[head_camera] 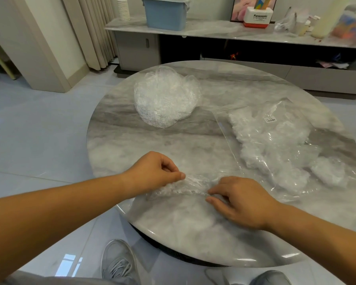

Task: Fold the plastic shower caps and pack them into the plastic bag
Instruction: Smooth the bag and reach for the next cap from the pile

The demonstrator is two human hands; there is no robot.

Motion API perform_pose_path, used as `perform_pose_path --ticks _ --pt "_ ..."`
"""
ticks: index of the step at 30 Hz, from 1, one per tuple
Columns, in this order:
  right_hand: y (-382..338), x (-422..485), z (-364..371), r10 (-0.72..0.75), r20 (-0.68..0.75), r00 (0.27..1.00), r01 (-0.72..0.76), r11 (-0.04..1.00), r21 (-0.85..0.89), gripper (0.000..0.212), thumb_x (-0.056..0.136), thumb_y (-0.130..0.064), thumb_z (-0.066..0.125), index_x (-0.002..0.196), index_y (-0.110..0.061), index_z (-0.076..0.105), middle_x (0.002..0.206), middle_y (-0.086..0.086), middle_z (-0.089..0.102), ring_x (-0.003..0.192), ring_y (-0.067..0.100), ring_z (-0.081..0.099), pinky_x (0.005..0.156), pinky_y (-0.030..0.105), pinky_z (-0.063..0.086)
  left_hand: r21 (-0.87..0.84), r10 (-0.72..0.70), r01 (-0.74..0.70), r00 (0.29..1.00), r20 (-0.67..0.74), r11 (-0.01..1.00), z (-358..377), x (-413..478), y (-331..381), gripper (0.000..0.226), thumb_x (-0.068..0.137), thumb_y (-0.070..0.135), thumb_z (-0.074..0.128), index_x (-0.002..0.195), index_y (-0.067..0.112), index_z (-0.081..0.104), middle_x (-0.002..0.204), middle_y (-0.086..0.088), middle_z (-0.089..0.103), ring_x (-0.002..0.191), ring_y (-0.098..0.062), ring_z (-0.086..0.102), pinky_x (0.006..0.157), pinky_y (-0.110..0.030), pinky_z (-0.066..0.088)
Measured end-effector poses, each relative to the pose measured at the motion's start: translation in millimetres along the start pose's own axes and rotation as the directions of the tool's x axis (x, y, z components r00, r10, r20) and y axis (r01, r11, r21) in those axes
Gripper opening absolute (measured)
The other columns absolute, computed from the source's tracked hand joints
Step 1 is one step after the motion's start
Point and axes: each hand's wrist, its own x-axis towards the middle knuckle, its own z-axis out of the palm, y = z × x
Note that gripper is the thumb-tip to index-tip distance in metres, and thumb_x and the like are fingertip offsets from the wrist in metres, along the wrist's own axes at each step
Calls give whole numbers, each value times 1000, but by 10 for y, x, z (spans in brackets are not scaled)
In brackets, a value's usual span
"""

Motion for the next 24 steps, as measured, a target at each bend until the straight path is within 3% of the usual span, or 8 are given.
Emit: perform_pose_path --ticks 3,7,10,14,18,21,22,24 --pt "-17 -10 -19 -18 37 999 20 999 -50 57 95 -62 19 84 -25 62 80 -8 63 75 12 56 62 26 41 116 -31 44 994 -109 992 11 51 -53 30 79 39 85 74 10 76 51 6 60 42 -2 48 49 -17 41" --pt "-25 -20 -29 -35 39 999 37 999 -36 48 96 -59 23 72 -25 47 72 -6 57 66 12 49 58 27 32 269 -55 116 974 -222 956 -3 79 -103 52 70 58 84 71 10 64 58 3 63 54 -8 56 57 -28 48" --pt "-39 -19 -24 -54 57 997 57 996 -63 45 97 -57 25 73 -25 45 72 -7 56 66 12 49 58 27 30 313 -32 131 952 -304 941 32 65 -86 64 63 72 79 85 20 50 90 4 55 80 -14 53 67 -31 45" --pt "-19 -33 -2 -67 75 995 74 993 -95 49 97 -58 22 83 -25 55 80 -7 62 74 13 55 63 30 41 420 -13 122 968 -252 899 101 70 -68 81 64 83 68 120 30 47 120 8 35 119 -15 39 102 -33 35" --pt "-83 -22 -90 -47 140 989 57 996 -69 56 95 -66 19 95 -27 59 88 -7 62 83 13 57 73 32 46 474 -7 105 979 -203 874 182 55 -97 67 69 82 64 117 37 52 117 9 37 124 -16 38 98 -30 24" --pt "-179 -36 -265 1 179 984 10 998 -61 56 97 -68 25 131 -36 58 94 -10 65 91 9 60 72 21 40 492 23 81 979 -202 867 233 35 -137 66 69 82 66 115 38 48 117 10 36 120 -14 36 94 -29 21" --pt "-218 -34 -318 9 134 991 -3 999 -45 56 98 -67 28 135 -36 56 85 -14 62 83 5 57 68 18 36 507 34 76 979 -203 859 247 25 -144 67 68 82 66 115 38 47 116 10 36 118 -14 36 93 -29 21" --pt "-296 8 -385 -46 -58 997 46 999 -4 50 98 -62 33 126 -34 64 72 -20 50 71 1 49 64 22 39 522 47 70 977 -208 850 263 12 -154 66 67 81 67 112 38 45 115 10 36 114 -14 35 92 -29 21"
